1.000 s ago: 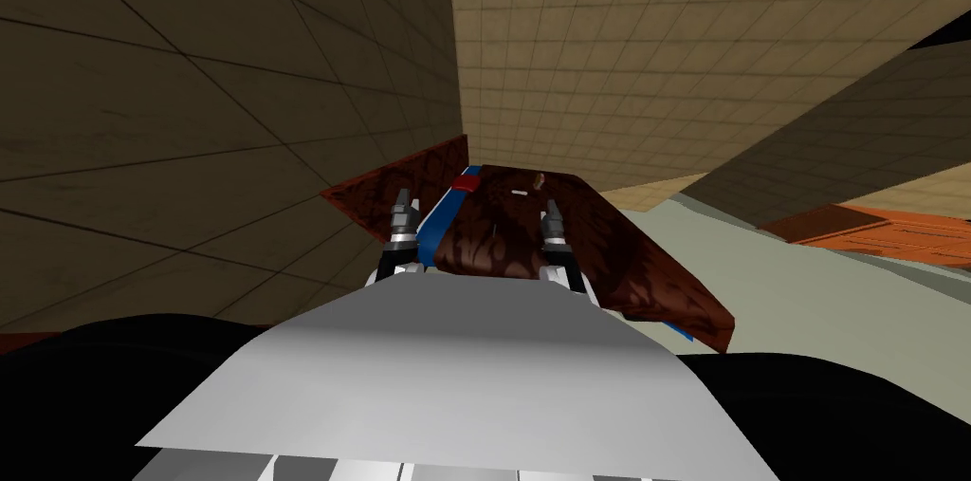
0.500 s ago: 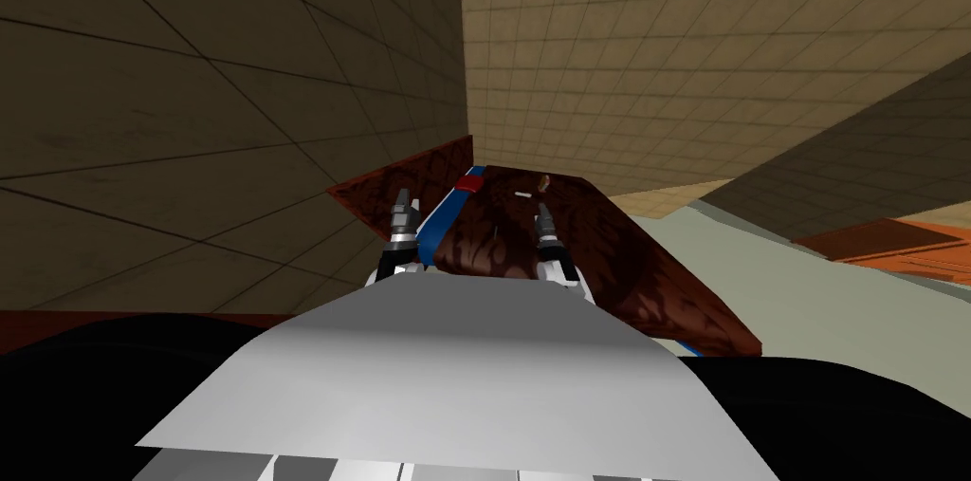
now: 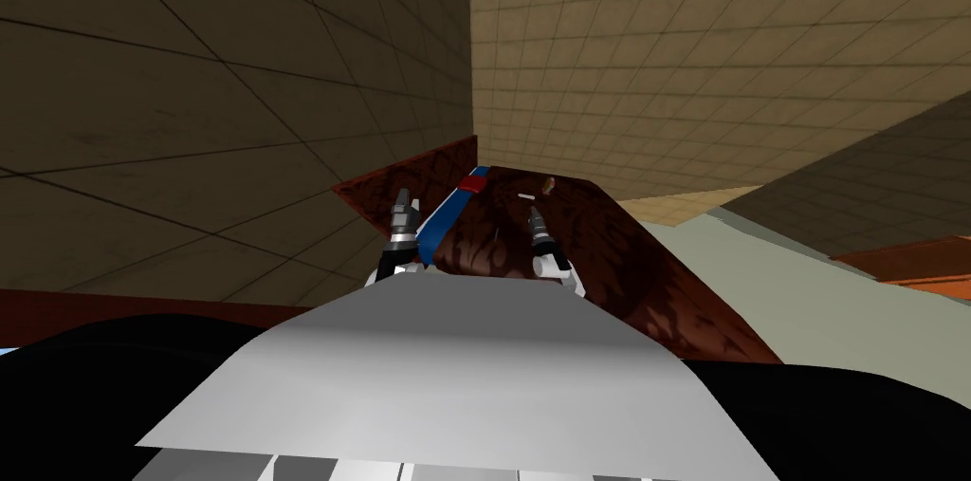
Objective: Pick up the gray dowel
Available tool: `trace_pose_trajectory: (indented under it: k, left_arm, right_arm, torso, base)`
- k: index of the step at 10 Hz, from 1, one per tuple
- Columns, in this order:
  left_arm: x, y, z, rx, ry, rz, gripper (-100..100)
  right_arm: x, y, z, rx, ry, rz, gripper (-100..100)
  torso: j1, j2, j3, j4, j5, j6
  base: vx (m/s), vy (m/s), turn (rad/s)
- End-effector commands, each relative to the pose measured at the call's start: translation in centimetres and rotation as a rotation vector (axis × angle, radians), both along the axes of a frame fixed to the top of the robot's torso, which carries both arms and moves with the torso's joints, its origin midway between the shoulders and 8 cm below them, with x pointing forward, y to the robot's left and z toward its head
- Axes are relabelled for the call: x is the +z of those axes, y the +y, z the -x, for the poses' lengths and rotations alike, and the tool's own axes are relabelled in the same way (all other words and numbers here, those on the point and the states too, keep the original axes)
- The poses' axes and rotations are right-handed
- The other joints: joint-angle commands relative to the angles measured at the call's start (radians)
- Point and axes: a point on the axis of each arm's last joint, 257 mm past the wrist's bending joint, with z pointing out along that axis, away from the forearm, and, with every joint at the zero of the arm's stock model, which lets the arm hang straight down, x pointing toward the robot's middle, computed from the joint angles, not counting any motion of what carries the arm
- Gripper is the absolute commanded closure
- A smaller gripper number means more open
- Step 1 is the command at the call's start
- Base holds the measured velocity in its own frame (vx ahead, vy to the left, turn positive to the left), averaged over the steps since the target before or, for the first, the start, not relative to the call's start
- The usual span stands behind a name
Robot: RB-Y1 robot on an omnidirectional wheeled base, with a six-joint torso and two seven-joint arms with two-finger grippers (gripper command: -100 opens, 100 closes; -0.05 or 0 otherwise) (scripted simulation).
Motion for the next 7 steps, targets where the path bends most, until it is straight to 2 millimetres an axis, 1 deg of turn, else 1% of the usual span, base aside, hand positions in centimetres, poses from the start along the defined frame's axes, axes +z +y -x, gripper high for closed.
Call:
trace_pose_trajectory:
  k: [1, 2, 3, 4, 5, 6, 7]
  left_arm:
    - [0.0, 0.0, 0.0, 0.000, 0.000, 0.000, 0]
    - [0.0, 0.0, 0.0, 0.000, 0.000, 0.000, 0]
    - [0.0, 0.0, 0.0, 0.000, 0.000, 0.000, 0]
    - [0.0, 0.0, 0.0, 0.000, 0.000, 0.000, 0]
    - [0.0, 0.0, 0.0, 0.000, 0.000, 0.000, 0]
    - [0.0, 0.0, 0.0, 0.000, 0.000, 0.000, 0]
    - [0.0, 0.0, 0.0, 0.000, 0.000, 0.000, 0]
  right_arm:
    - [-2.2, 0.4, -0.8, 0.014, 0.066, 0.001, -100]
    - [-2.5, 0.4, -0.8, 0.014, 0.077, 0.002, -100]
    - [-4.2, 1.0, -1.5, 0.029, 0.129, 0.004, -100]
    - [-4.4, 1.0, -1.5, 0.030, 0.136, 0.004, -100]
    - [-6.0, 1.6, -2.1, 0.046, 0.182, 0.009, -100]
    - [-6.3, 1.7, -2.0, 0.048, 0.196, 0.010, -100]
    - [-7.8, 2.4, -2.5, 0.068, 0.242, 0.018, -100]
  torso:
    - [0.000, 0.000, 0.000, 0.000, 0.000, 0.000]
    - [0.000, 0.001, 0.000, 0.000, 0.000, 0.000]
    - [0.001, 0.001, 0.001, 0.000, 0.000, 0.000]
    - [0.002, 0.000, 0.000, 0.000, 0.000, 0.000]
    - [0.002, 0.001, 0.000, 0.000, 0.000, 0.000]
    - [0.001, 0.000, 0.000, 0.000, 0.000, 0.000]
    - [0.002, 0.000, 0.000, 0.000, 0.000, 0.000]
  base:
    - [0.019, -0.048, 0.100]
    - [0.017, -0.032, 0.057]
    - [0.029, -0.027, 0.095]
    - [0.024, -0.026, 0.068]
    - [0.033, -0.036, 0.098]
    - [0.029, -0.031, 0.076]
    - [0.026, -0.028, 0.124]
